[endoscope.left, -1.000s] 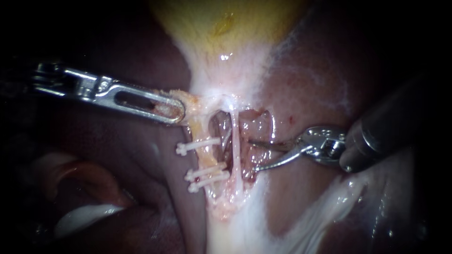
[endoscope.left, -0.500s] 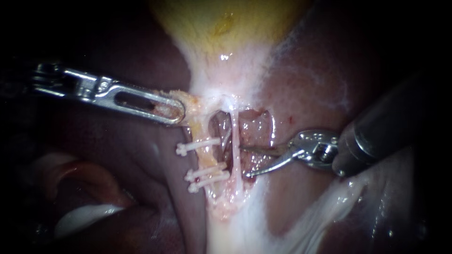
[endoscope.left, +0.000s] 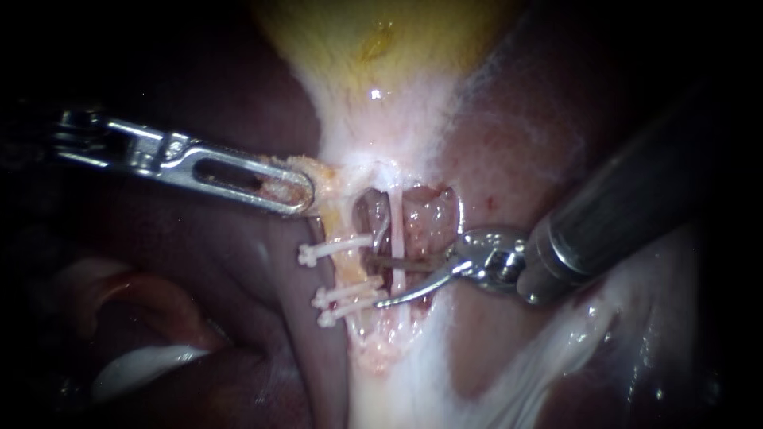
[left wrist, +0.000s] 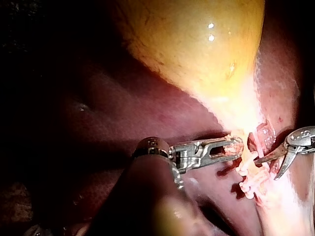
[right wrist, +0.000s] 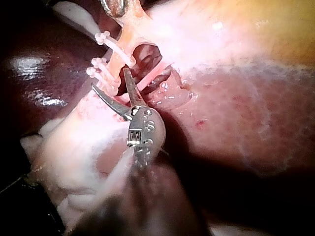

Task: Go to the cutting position left tube

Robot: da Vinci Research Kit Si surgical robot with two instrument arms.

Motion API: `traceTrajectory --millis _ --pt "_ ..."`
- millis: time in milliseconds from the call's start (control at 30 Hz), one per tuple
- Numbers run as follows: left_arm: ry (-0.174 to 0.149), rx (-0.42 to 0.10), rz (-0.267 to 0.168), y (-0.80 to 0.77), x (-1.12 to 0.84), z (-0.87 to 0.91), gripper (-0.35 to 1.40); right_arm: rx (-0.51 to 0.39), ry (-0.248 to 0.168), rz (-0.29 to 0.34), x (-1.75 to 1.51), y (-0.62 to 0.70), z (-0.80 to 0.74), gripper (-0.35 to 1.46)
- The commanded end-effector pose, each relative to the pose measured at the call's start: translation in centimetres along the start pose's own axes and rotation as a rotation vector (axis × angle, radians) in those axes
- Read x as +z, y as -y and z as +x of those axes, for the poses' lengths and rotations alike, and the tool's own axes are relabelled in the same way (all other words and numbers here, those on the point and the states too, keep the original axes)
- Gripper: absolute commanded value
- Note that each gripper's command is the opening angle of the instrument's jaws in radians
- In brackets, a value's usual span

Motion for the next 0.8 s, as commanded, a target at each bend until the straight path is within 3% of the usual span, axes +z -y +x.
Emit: traceTrajectory --millis 33,800 --pt "0.002 0.0 0.001 0.01 0.0 0.0 -0.35 0.0 0.0 -0.001 0.0 -0.01 0.0 1.2" --pt "0.005 0.0 -0.002 0.02 0.02 0.0 -0.35 0.001 -0.001 0.021 0.41 -0.1 0.17 1.23"
